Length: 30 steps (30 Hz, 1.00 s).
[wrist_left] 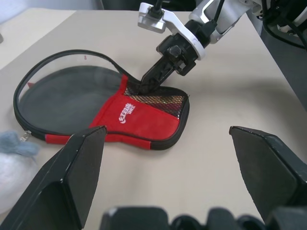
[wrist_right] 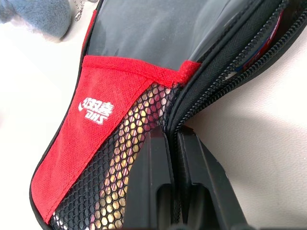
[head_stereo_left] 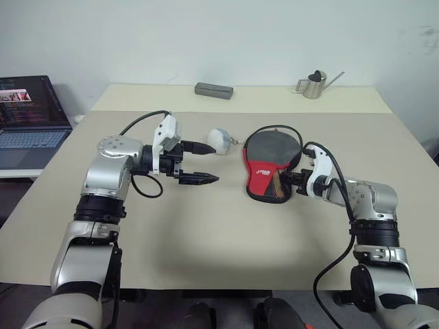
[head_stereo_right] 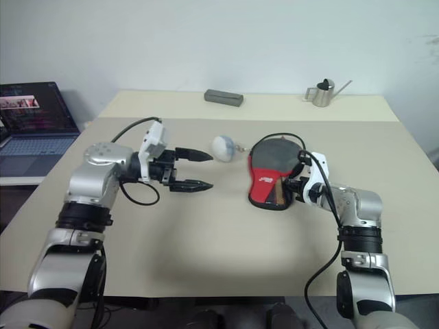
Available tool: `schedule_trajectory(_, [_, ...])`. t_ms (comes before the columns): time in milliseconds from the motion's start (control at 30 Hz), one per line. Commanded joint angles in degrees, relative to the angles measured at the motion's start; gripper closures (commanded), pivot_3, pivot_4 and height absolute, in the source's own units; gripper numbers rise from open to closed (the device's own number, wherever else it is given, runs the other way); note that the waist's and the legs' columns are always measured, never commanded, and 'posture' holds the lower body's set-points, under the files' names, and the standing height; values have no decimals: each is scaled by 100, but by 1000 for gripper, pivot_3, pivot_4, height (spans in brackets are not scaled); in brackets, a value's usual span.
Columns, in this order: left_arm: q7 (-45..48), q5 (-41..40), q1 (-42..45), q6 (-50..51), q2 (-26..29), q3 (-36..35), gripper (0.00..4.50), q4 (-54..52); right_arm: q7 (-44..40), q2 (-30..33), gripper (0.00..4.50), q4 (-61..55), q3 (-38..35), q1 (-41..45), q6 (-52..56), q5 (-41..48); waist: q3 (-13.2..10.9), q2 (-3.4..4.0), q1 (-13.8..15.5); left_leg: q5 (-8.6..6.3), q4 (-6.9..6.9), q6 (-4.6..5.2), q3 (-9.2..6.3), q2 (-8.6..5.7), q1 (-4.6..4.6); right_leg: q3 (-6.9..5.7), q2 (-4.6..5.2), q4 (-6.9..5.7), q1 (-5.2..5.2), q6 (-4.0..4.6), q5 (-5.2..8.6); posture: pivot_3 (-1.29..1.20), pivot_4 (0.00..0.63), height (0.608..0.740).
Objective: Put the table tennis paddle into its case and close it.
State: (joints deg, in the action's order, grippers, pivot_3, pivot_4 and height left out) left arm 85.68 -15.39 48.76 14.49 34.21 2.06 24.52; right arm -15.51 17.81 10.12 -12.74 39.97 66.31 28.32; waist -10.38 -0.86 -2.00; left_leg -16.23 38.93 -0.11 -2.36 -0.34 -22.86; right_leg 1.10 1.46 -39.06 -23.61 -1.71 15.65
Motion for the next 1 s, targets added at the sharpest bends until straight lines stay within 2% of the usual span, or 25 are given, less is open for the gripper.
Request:
schedule_trajectory(33, [66, -136, -79, -18, 135, -8, 0, -354, 53, -44, 4451, -235, -122, -25, 155, 100, 0, 0, 0, 0, -1, 0, 1, 0, 0, 1, 0, 0, 0, 0, 0, 0, 150, 740])
schedule_trajectory(300, [266, -267, -484, 248, 405, 127, 0, -909, 273, -121, 4451, -469, -432, -97, 567, 151, 0, 0, 14, 0, -2, 0, -1, 0, -2, 0, 1, 3, 0, 0, 0, 0, 150, 740])
schedule_trajectory(633, [339, -690, -1133, 723, 802, 161, 0, -1830, 353, -11, 4451, -1485, -765, -448, 1610, 372, 0, 1, 19, -1, -5, 1, -2, -1, -2, 1, 4, 5, 0, 0, 0, 0, 150, 740])
schedule_trajectory(867, [421, -882, -1283, 749, 926, 245, 0, -2012, 285, -72, 4451, -2576, -889, -964, 2529, 626, 0, 1, 25, -1, -5, 1, -4, -1, -3, -2, 3, 5, 0, 0, 1, 0, 150, 740])
schedule_trajectory(1000, [531, -939, -1317, 729, 947, 345, 0, -2068, 388, -122, 4451, -3113, -853, -1454, 2619, 935, 0, 1, 21, -1, -8, 1, -5, -1, -2, -2, 2, 6, 1, 0, 1, 0, 150, 740])
